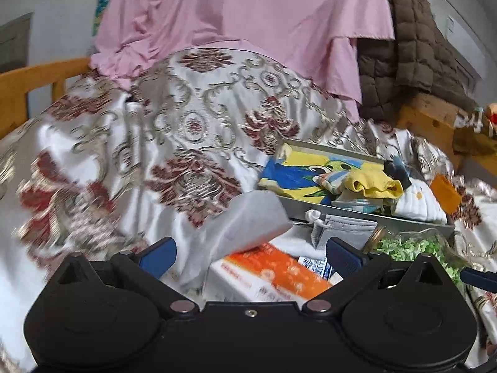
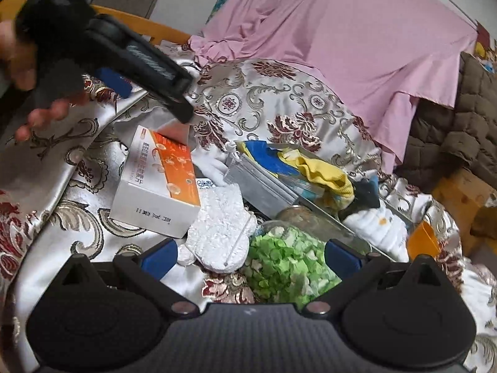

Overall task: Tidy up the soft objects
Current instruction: 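Reach the left tool toward the grey cloth while the right tool reaches the white foam sheet, then grasp the grey cloth with the left tool while the right tool grasps the white foam sheet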

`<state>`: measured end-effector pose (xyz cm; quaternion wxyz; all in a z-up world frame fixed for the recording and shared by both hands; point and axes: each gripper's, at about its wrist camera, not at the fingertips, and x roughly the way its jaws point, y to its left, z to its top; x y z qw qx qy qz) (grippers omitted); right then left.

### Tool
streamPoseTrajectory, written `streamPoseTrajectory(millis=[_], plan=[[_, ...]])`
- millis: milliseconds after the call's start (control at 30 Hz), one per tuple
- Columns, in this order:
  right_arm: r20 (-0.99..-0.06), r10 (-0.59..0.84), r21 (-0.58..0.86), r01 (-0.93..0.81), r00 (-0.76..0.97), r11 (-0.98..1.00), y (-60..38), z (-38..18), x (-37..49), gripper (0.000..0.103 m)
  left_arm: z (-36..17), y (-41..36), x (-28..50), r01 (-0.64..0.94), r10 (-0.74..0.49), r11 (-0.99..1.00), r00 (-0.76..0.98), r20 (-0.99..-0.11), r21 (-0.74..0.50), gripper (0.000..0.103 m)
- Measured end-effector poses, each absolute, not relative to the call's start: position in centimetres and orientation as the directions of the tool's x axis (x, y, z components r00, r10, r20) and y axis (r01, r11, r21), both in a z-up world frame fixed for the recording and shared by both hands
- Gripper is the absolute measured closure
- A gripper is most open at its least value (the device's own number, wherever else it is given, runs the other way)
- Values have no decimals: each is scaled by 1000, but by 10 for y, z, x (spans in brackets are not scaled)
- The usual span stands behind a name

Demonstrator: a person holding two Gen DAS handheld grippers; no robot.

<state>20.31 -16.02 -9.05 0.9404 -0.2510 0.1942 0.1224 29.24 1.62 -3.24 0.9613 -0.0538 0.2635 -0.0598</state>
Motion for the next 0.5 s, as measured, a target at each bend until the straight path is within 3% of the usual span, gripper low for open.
streamPoseTrajectory(millis=[500], plan=[[-432, 154, -462, -365, 889, 808, -153, -101, 214, 0, -37, -6, 318, 69, -51, 997, 859, -509, 16, 1]])
